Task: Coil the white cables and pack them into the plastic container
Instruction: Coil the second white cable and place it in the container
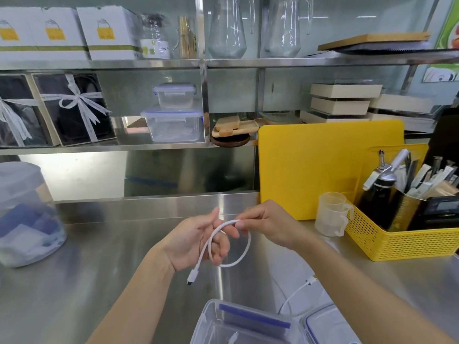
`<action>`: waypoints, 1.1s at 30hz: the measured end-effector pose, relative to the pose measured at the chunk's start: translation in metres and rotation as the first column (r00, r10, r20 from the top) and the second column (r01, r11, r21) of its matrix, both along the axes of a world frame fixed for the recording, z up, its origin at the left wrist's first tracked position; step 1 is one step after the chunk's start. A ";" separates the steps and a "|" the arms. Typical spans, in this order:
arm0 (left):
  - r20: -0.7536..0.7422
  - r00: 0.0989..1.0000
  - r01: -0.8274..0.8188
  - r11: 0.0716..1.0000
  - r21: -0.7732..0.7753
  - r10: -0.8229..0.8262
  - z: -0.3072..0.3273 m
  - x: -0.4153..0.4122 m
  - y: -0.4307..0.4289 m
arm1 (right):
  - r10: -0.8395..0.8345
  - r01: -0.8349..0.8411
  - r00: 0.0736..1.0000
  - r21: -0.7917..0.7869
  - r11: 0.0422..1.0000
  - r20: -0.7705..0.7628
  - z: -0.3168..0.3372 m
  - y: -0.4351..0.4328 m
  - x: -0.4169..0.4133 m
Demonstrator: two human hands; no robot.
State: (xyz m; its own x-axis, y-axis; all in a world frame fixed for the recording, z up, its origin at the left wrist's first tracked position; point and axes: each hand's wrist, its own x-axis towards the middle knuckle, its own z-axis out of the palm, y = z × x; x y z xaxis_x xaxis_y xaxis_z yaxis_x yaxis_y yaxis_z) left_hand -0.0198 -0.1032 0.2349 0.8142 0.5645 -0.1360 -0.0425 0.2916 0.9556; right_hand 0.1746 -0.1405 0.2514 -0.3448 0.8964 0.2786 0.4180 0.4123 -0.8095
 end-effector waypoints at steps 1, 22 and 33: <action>-0.046 0.998 0.029 1.000 -0.011 -0.030 0.002 0.000 0.001 | 0.012 -0.012 0.998 -0.008 1.000 0.056 0.001 0.000 0.000; 0.348 0.754 -0.534 0.828 -0.171 0.558 0.022 0.010 -0.005 | -0.132 0.130 0.423 0.084 0.988 0.897 -0.041 0.000 0.015; -0.143 0.879 -0.352 0.821 0.450 0.456 0.002 0.031 -0.021 | -0.216 -0.069 0.755 0.404 0.912 0.619 0.027 -0.030 -0.034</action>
